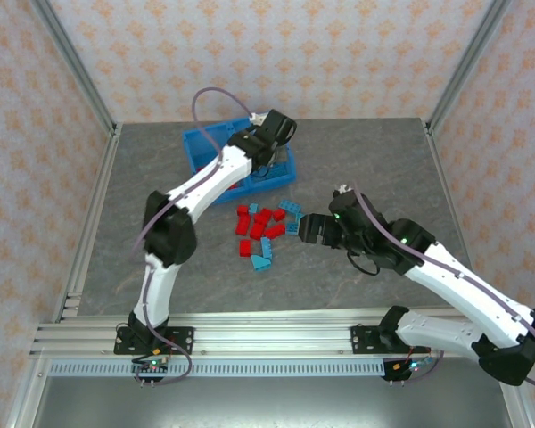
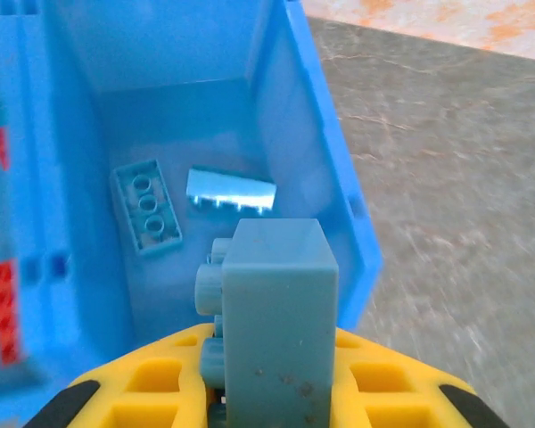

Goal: Sort the legos into containers by color

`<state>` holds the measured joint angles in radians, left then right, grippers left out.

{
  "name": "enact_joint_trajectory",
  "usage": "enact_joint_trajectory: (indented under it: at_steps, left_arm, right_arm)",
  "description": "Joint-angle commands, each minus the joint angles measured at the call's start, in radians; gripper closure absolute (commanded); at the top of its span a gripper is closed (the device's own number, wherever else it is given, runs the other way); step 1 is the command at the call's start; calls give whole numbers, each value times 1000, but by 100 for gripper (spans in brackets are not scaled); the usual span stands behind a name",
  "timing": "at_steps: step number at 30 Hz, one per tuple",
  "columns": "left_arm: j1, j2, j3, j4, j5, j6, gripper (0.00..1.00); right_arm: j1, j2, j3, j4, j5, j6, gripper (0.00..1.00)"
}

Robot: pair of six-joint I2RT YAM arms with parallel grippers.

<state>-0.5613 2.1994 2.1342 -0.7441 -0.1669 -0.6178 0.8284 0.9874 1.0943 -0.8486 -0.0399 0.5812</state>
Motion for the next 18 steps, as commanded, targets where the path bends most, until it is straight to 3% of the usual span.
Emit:
enact_joint_trajectory:
  at_steps: [1, 4, 6, 8, 12, 18]
  left_arm:
    - [37, 124, 177, -142, -7, 32, 86]
    - [55, 207, 273, -142, 10, 36, 80]
    - [60, 245, 324, -145, 25, 48, 66]
    - [59, 273, 371, -164, 43, 52, 59]
    - [57, 251, 378, -187, 72, 42, 52]
    - [29, 70, 327, -191, 80, 76, 51]
  right_arm:
    - [-2, -37, -26, 4, 35, 34, 5]
    - [-2, -61, -37, -8, 40, 39, 5]
    - [-2, -75, -48, -10, 46, 46, 5]
    - [-2, -84, -59, -5, 43, 49, 5]
    - [-2, -82, -72, -5, 40, 46, 5]
    - [-2, -64, -100, 0, 79, -6, 5]
